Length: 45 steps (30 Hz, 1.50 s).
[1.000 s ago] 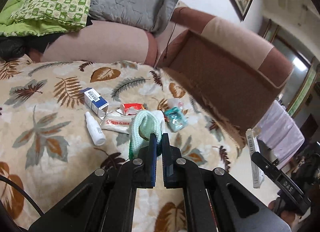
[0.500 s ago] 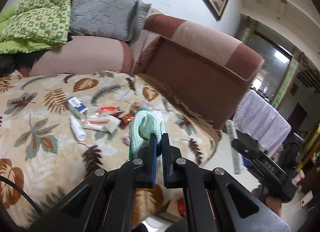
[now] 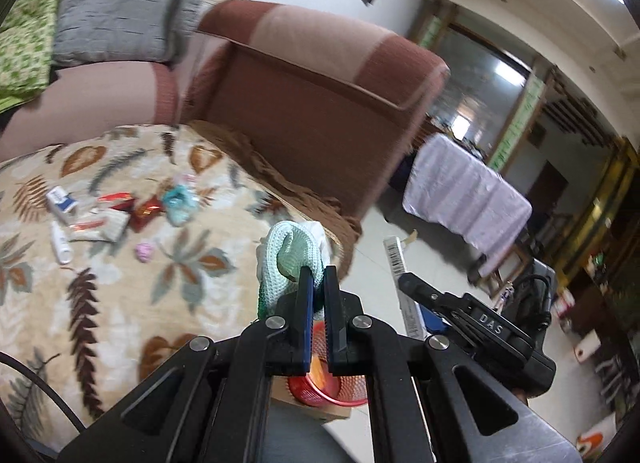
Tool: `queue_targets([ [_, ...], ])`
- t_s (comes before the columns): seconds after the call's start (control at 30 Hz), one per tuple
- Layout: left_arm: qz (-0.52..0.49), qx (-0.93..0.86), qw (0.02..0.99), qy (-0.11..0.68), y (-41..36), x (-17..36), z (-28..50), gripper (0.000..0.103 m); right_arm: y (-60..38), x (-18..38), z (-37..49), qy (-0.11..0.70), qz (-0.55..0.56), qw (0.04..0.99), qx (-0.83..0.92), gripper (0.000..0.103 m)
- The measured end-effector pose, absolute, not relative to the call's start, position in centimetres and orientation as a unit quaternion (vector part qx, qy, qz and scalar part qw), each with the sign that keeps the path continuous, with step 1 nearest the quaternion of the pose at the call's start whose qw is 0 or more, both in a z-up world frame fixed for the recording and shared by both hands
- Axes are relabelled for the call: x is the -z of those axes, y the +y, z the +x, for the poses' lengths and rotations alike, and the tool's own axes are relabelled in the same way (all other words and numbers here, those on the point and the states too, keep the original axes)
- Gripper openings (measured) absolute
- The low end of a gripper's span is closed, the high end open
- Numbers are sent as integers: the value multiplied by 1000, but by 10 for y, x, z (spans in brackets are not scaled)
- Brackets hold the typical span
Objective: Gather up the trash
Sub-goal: 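Carry both items to the red basket and open both tools over it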
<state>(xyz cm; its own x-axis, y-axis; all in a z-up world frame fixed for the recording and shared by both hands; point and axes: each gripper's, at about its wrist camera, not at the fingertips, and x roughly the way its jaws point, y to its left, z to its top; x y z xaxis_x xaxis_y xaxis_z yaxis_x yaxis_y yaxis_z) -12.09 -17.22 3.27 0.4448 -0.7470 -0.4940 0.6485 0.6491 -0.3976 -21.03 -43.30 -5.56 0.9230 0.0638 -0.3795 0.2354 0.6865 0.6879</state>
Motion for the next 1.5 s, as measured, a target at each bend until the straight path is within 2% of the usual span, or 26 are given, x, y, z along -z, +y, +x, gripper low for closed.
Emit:
queue_targets([
  [0.27, -31, 441, 812, 382, -241, 3, -129, 4, -476, 104, -229, 221, 448, 860, 104, 61],
  [0.43, -13, 451, 791, 414, -274, 33, -129, 4, -495, 119, -236, 242, 432, 858, 139, 61],
  [0.8, -7, 456, 751, 476, -308, 81, -110, 4, -523, 140, -253, 273, 414, 846, 194, 61],
  [1.1, 7, 455, 720, 524, -346, 112, -94, 4, -547, 175, -248, 271, 469, 816, 202, 63],
  [1.13, 8, 455, 717, 528, -349, 115, -94, 6, -551, 180, -249, 268, 483, 808, 206, 66],
  [1.17, 9, 454, 714, 533, -351, 120, -92, 10, -554, 183, -249, 268, 490, 803, 209, 72],
  [1.23, 9, 457, 711, 535, -352, 121, -92, 23, -556, 186, -251, 269, 497, 797, 213, 77],
  [1.27, 5, 458, 712, 532, -349, 119, -93, 38, -555, 186, -252, 270, 498, 796, 213, 77],
  [1.3, 1, 459, 715, 527, -347, 117, -93, 46, -554, 185, -252, 272, 497, 796, 212, 77],
  [1.5, -16, 452, 737, 502, -319, 90, -94, 48, -538, 154, -253, 253, 477, 817, 200, 78],
])
